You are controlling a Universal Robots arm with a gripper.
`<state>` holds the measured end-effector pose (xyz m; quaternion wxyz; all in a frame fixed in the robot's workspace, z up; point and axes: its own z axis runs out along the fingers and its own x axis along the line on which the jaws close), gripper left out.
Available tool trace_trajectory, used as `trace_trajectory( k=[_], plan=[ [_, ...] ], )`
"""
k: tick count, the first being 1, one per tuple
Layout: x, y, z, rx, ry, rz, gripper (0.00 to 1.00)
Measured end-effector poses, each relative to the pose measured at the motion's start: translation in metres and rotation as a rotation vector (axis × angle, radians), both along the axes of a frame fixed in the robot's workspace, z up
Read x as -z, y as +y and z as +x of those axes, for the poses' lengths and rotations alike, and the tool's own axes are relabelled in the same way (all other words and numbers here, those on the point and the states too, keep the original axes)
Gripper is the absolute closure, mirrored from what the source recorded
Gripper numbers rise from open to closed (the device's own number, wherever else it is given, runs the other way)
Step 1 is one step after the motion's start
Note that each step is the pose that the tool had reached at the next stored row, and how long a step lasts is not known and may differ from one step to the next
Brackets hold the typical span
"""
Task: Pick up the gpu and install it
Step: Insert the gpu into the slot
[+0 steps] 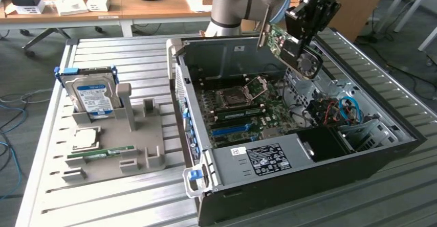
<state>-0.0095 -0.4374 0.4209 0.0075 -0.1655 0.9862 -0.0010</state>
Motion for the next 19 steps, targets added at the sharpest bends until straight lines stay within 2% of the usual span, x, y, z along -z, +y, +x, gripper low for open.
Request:
trace_trajectory(
  k=[19],
  plan=[
    [0.0000,0.0000,-0.0016,-0.289,-0.0002,-0.0277,0.74]
  ],
)
